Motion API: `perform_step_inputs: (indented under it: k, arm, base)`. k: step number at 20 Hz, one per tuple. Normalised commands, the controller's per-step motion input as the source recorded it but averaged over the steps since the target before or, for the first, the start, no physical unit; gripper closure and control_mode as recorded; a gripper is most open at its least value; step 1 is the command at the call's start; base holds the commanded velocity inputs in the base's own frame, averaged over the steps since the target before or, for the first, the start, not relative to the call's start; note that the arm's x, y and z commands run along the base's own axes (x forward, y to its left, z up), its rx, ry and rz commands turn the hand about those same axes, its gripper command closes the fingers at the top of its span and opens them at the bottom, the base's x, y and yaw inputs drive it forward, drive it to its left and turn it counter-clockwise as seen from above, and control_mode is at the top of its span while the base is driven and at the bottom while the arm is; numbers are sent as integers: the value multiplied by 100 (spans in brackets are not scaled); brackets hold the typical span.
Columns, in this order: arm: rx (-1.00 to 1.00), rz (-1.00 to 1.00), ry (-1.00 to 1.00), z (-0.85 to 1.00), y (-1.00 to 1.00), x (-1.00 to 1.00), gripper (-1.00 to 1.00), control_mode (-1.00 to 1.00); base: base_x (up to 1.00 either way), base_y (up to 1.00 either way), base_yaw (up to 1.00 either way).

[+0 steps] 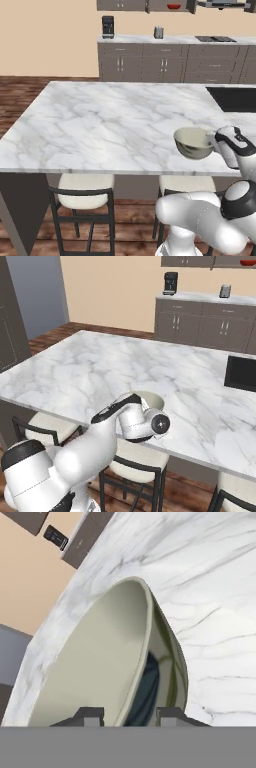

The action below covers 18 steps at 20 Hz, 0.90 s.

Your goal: Pick up the bowls from the cabinet and place each bowl in front of a stool on the dining counter.

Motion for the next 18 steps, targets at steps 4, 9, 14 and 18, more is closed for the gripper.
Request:
perform_step_inputs:
  k: [4,9,14,18]
  arm:
    - [0,0,0,-43,-1,32,100,-100]
    - [0,0,0,-33,-4,28,100,-100]
    - [0,0,0,-13,-11,3,-100,-100]
    - [0,8,-1,47,-17,-39,-100,-100]
  base:
    - [0,0,0]
    - [0,0,0]
    - [0,0,0]
    - [0,0,0]
